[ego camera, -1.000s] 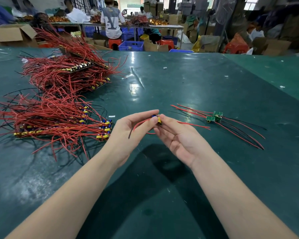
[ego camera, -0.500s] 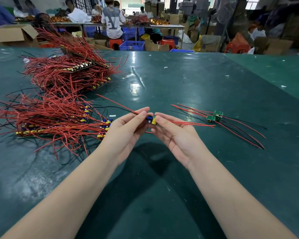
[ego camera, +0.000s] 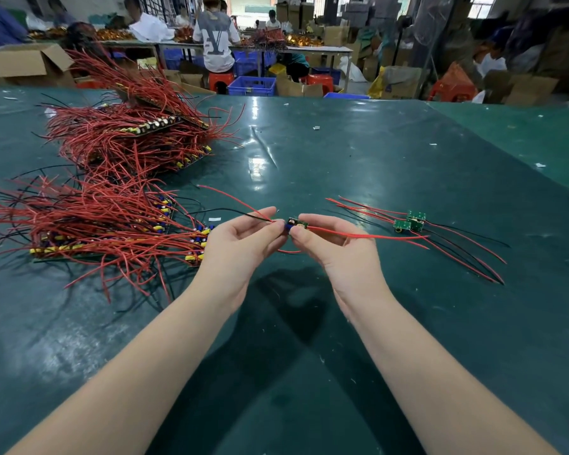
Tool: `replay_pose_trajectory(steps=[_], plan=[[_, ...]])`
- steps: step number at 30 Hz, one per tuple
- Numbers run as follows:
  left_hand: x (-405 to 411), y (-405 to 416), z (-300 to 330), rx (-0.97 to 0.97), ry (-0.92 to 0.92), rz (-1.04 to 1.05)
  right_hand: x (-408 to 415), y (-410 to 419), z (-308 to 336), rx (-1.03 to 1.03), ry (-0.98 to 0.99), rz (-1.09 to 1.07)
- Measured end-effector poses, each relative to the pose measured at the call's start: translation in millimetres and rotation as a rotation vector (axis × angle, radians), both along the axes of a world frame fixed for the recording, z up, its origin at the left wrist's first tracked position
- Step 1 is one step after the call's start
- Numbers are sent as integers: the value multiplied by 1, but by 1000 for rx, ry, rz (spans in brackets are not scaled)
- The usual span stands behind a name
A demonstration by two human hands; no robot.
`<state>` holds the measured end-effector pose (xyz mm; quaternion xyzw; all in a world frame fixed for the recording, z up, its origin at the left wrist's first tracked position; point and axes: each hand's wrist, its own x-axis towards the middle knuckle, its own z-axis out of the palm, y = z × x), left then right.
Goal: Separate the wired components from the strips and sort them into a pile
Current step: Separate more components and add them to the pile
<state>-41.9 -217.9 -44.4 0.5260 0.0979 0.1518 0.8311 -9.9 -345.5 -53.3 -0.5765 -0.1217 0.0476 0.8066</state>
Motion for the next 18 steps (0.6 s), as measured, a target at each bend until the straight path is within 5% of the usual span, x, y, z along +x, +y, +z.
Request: replay_pose_trajectory(steps=[5, 11, 18], plan=[[-1, 0, 0, -76, -25, -12, -3, 3, 2, -80, -99, -82], [0, 4, 1, -162, -18, -126, -2, 3, 5, 226, 206, 49], [0, 4, -1, 120, -30, -44, -4, 4, 6, 174, 196, 23]])
